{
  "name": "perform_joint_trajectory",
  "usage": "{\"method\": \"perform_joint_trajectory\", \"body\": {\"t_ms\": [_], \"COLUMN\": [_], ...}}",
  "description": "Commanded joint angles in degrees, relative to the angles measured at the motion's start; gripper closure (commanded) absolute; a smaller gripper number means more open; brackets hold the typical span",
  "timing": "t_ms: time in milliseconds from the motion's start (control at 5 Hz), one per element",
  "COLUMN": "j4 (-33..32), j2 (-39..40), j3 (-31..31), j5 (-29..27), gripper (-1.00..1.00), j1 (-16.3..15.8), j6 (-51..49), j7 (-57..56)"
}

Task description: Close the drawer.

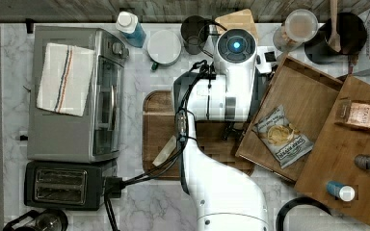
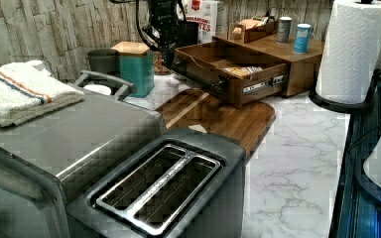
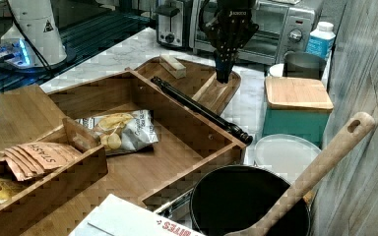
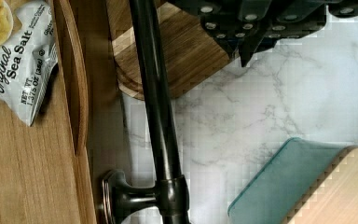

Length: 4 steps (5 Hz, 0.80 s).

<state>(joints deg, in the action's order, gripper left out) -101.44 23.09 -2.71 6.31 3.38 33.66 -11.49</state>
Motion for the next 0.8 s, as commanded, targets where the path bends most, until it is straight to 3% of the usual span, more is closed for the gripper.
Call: {"method": "perform_joint_trajectory", "body": {"t_ms": [200,400,800], "j4": [13.76,14.96,9.56], "j2": [7.53,8.5,6.03], "j3": [-1.11,-0.5,-0.3], "j5": [-0.03,-1.34,-0.87], "gripper": [1.0,1.0,1.0], "j1": [1.13,1.66,3.21], "j6": [-5.83,-8.56,-4.86], "j7": [-0.61,0.01,-3.4]}}
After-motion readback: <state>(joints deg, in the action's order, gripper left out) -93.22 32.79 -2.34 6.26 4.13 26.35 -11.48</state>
